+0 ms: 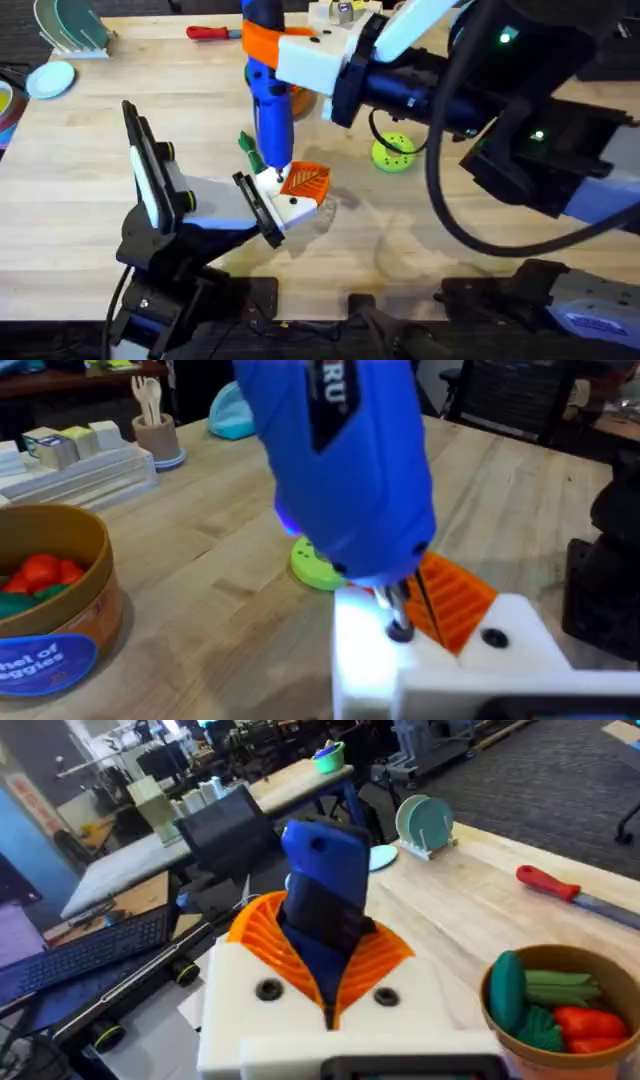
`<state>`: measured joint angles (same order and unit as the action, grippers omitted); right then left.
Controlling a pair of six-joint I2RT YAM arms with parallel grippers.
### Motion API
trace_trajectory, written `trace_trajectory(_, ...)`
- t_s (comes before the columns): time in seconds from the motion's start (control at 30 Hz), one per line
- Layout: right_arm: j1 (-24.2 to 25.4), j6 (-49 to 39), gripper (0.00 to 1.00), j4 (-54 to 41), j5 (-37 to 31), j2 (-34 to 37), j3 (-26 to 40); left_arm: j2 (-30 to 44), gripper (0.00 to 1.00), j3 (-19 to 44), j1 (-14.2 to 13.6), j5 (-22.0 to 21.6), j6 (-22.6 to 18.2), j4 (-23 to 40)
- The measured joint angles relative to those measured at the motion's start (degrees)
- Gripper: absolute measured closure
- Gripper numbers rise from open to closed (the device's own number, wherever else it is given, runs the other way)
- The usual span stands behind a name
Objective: Pick up the gripper from the table and insert it into the empty holder that is missing its gripper. Then pick up a screw, insert it into the mounting hole, and use the screwdriver to tighten it. Finally, clean up the table by picking up the vegetable and placing it into the bucket.
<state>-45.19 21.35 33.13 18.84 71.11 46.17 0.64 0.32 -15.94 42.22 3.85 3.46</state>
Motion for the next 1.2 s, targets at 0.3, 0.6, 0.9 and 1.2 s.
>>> trace_trajectory(0.3, 0.0, -1.1, 0.983, -0.5, -1.7, 0.0, 0.0, 0.0, 0.985, 0.0, 0.0, 0.0, 0.0, 0.0)
trace_trajectory(0.6, 0.0, -1.3, 0.983, 0.0, -2.1, 0.0, 0.0, 0.0, 0.985, 0.0, 0.0, 0.0, 0.0, 0.0)
trace_trajectory(0.9, -0.1, -2.2, 0.983, 1.6, -1.4, 0.0, 0.0, 0.0, 0.985, 0.0, 0.0, -0.1, 0.0, 0.0)
trace_trajectory(1.2, 0.0, -2.3, 0.983, -0.5, -1.6, 0.0, 0.0, 0.0, 0.985, 0.0, 0.0, 0.0, 0.0, 0.0)
